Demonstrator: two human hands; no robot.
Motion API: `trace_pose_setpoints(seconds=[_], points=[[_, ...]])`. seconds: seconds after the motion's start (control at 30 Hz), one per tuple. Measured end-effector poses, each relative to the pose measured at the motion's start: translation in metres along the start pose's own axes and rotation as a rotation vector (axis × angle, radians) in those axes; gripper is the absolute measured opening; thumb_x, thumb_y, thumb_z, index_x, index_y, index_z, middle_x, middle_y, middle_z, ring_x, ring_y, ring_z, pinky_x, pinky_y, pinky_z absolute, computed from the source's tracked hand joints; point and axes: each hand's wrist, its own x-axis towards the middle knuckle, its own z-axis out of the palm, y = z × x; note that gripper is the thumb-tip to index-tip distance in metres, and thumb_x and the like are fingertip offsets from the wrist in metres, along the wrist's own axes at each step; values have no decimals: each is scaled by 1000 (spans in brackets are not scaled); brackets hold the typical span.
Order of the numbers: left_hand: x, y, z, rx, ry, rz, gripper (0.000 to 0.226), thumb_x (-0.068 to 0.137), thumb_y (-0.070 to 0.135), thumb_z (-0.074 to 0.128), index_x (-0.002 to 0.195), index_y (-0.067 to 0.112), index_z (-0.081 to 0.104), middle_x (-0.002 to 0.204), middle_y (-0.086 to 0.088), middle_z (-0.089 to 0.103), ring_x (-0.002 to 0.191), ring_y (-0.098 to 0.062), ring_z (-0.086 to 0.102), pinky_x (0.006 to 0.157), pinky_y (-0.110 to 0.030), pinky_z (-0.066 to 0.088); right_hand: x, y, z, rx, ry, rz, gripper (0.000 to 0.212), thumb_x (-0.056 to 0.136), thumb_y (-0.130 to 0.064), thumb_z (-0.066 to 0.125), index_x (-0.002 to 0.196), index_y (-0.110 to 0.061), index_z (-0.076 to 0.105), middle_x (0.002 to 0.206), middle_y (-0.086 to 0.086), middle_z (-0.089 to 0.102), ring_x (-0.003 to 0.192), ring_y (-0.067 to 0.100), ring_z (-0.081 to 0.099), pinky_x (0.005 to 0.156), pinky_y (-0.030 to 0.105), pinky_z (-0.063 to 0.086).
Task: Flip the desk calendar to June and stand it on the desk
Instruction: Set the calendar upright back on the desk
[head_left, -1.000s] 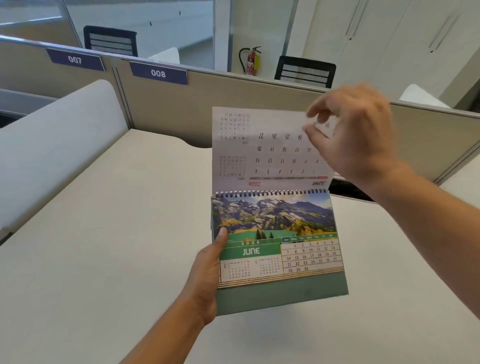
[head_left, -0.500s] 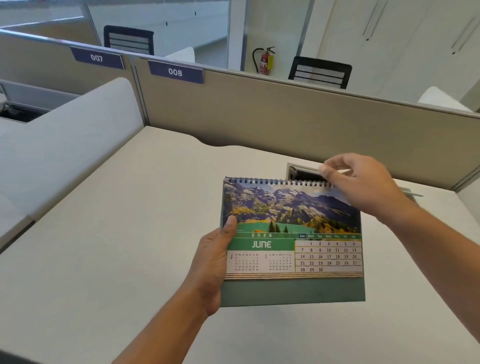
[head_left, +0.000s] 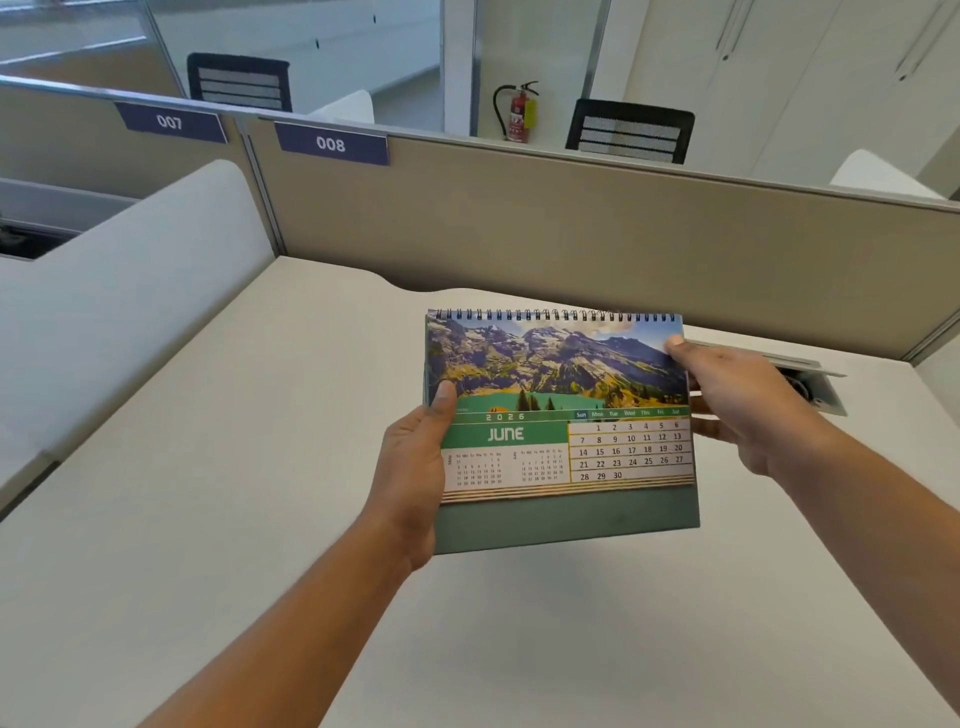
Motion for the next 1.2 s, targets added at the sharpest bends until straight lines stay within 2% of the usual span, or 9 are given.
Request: trace_pose_setpoints(seconds=[0.17,0.3,0.4,0.5,0.57,0.77,0.93,1.1,1.2], points=[[15,-6,7,105,15,24,51,75,65,55,94,23,77,87,-3,86,66,-24,82,47,-26,63,14,4,12,79,-71,79,40,93,-51,53,104,-15,66,81,3,80,76,20,73,70,39,52],[42,-5,6,330,17,-15,69,81,78,35,92,25,76,72,12,84,59,-8,79,42,-15,54,34,10,23,83,-104,98,48,92,-57,49,105,-14,65,86,6,80,77,22,75,80,42,54],[71,-3,2,405,44,-90,71,92,78,22,84,30,74,59,19,79,60,-6,76,63,-24,45,57,12,33,48,-115,66,51,89,-64,47,106,-17,60,86,2,79,75,16,75,77,40,50],[102,0,1,403,70,-134,71,91,81,19,84,33,72,60,18,78,83,-13,71,91,-40,42,82,14,49,-15,-104,25,60,81,-73,49,113,-22,47,89,-1,76,74,9,72,67,31,48],[126,5,1,383,100,-155,69,91,81,18,84,35,69,53,19,76,83,-15,69,96,-45,41,103,13,60,-51,-132,13,60,77,-76,49,111,-27,43,89,-6,75,66,1,70,58,23,41],[205,17,-5,330,255,-188,58,102,67,26,83,24,62,51,10,76,77,-17,67,92,-44,40,168,8,87,-84,-258,-75,49,75,-76,49,101,-34,45,98,-11,71,88,2,66,71,25,45],[249,14,-3,390,321,-189,50,103,53,27,79,20,57,76,-2,72,77,-18,63,72,-34,44,213,12,104,-143,-275,-120,59,81,-72,46,114,-23,44,101,-10,68,88,8,65,67,31,48],[271,11,11,400,326,-173,54,102,58,27,78,22,59,64,4,76,74,-16,66,64,-32,42,245,23,108,-197,-252,-140,68,82,-72,45,122,-17,42,114,0,67,97,18,65,71,37,51],[275,9,16,399,341,-133,59,100,70,25,77,28,61,69,6,72,73,-13,62,81,-38,37,252,27,106,-182,-229,-153,65,84,-70,46,123,-19,46,117,0,66,103,20,64,79,37,51]])
